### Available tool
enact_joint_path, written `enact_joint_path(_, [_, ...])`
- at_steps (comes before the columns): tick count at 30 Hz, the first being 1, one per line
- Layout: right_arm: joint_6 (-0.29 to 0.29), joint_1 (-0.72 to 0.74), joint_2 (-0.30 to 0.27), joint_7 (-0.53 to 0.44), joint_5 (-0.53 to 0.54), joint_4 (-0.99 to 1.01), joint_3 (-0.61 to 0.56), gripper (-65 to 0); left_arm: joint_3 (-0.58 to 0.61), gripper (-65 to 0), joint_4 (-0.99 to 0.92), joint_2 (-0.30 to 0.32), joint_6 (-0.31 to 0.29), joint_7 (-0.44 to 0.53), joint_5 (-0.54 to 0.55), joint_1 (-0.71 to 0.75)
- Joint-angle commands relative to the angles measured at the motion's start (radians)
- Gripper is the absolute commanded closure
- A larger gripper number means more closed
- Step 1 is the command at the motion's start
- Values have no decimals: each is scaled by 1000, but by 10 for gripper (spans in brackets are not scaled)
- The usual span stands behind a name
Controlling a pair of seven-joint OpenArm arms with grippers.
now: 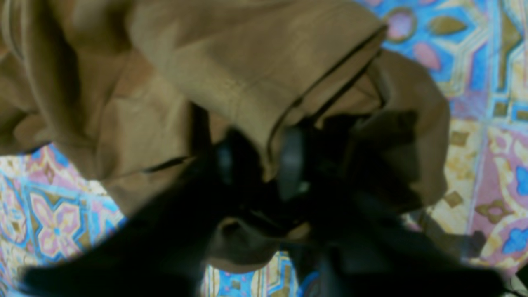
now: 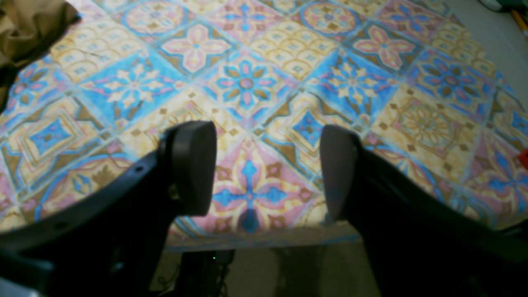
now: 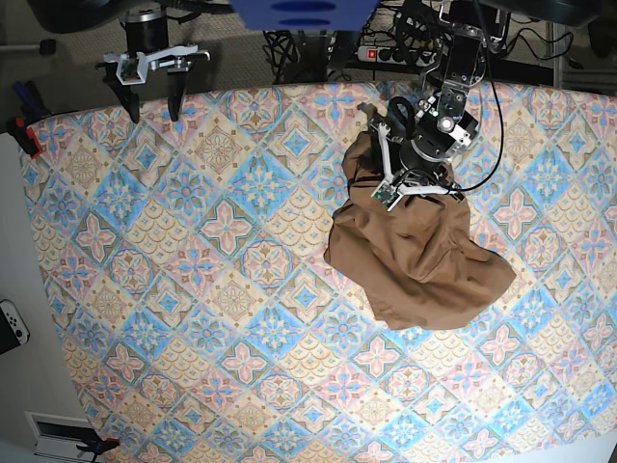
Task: Layout the t-shirt on the table in an organized manner, then fold the t-shirt properly
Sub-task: 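Lift the brown t-shirt with the left gripper and swing it across the table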
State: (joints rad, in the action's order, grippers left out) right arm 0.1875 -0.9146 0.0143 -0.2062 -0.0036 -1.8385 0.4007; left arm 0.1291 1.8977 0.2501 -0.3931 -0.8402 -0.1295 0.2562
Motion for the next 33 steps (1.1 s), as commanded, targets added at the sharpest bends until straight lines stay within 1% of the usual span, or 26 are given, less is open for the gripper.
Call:
enact_joint_path(1, [-3, -16, -3, -28, 9, -16, 5, -386, -9, -47, 21, -16, 9, 11, -6, -13])
enact_joint_path(2, [-3, -16, -3, -28, 9, -16, 5, -386, -29, -11, 29, -25, 9, 11, -8, -14])
enact_joint_path(3, [-3, -16, -3, -28, 9, -16, 4, -386, -52, 0, 39, -34, 9, 11, -11, -16])
enact_joint_path(5, [-3, -16, -3, -28, 9, -16, 2, -386, -87, 0, 73, -62, 9, 11, -14, -16])
enact_joint_path(8, [-3, -16, -3, -28, 9, -16, 0, -386, -124, 0, 150, -74, 3, 9, -15, -16])
enact_joint_path(13, [-3, -16, -3, -28, 9, -16, 0, -386, -118, 0, 221, -73, 1, 11, -14, -33])
enact_joint_path(16, [-3, -16, -3, -28, 9, -13, -1, -386, -47, 0, 217, -74, 1, -4, -15, -123])
enact_joint_path(17, [-3, -14, -3, -28, 9, -13, -1, -386, -18, 0, 217, -74, 1, -24, -15, -148])
enact_joint_path(19, [-3, -14, -3, -28, 9, -8, -1, -386, 63, 0, 219, -79, 6, -89, -14, -243])
enact_joint_path(20, [-3, -14, -3, -28, 9, -7, -1, -386, 96, 0, 217, -93, 9, -118, -14, -288])
enact_joint_path(25, [-3, 52, -3, -28, 9, -7, 5, -386, 179, 0, 214, -231, 6, -307, -14, -532])
enact_joint_path(27, [-3, 82, -3, -28, 9, -10, 0, -386, 194, 0, 214, -269, 4, -359, -14, -604])
enact_joint_path(30, [-3, 93, -3, -26, 9, -8, -3, -386, 195, 0, 213, -301, 3, -397, -12, -691])
enact_joint_path(33, [-3, 93, -3, -26, 9, -7, -3, -386, 195, 0, 194, -308, 3, -413, -6, -765])
